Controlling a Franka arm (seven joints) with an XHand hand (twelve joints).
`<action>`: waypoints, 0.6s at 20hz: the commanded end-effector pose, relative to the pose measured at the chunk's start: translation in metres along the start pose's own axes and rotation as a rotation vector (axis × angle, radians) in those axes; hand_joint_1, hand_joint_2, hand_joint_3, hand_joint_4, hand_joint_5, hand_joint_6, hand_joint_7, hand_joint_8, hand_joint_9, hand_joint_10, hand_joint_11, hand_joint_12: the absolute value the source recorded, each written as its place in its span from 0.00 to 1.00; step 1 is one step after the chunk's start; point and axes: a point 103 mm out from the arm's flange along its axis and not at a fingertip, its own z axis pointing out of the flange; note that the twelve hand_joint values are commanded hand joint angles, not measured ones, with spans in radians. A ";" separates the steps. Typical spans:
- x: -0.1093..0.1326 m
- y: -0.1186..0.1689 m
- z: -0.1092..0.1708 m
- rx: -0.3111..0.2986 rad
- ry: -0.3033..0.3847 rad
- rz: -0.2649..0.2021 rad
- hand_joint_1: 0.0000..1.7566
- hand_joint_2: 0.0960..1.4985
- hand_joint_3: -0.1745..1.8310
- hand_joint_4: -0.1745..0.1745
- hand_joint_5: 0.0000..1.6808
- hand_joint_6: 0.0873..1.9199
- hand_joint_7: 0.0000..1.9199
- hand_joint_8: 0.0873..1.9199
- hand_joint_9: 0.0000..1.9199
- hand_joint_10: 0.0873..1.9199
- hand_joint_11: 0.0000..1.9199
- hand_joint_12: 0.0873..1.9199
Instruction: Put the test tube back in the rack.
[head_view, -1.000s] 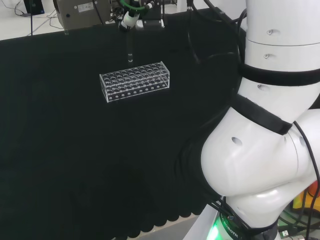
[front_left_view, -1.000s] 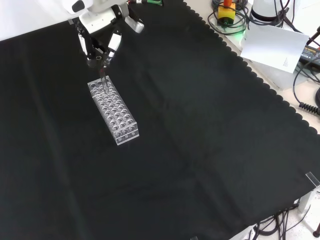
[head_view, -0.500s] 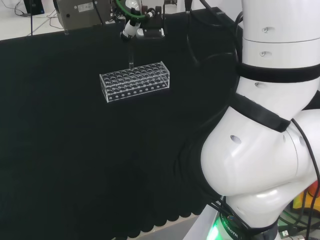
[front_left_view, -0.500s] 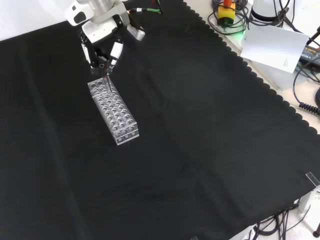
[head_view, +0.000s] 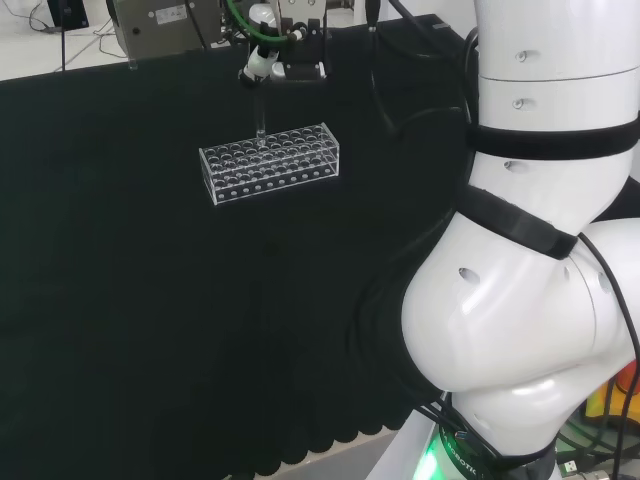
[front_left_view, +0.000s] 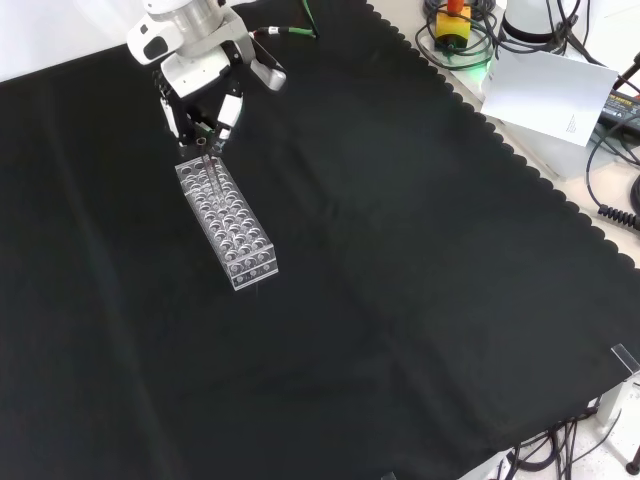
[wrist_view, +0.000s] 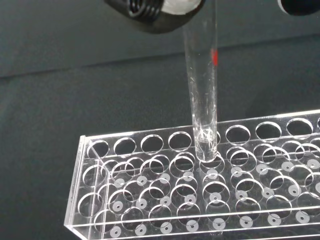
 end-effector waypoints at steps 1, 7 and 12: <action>-0.002 0.004 0.002 0.004 -0.003 0.007 0.76 0.68 0.00 0.00 0.84 0.00 0.73 0.27 0.93 0.00 0.80 0.35; -0.006 0.004 0.004 0.017 0.001 -0.010 0.76 0.68 0.00 0.00 0.84 0.00 0.73 0.27 0.93 0.00 0.80 0.35; -0.012 0.004 0.005 0.021 0.004 -0.001 0.75 0.68 0.00 0.00 0.84 0.00 0.73 0.27 0.93 0.00 0.80 0.35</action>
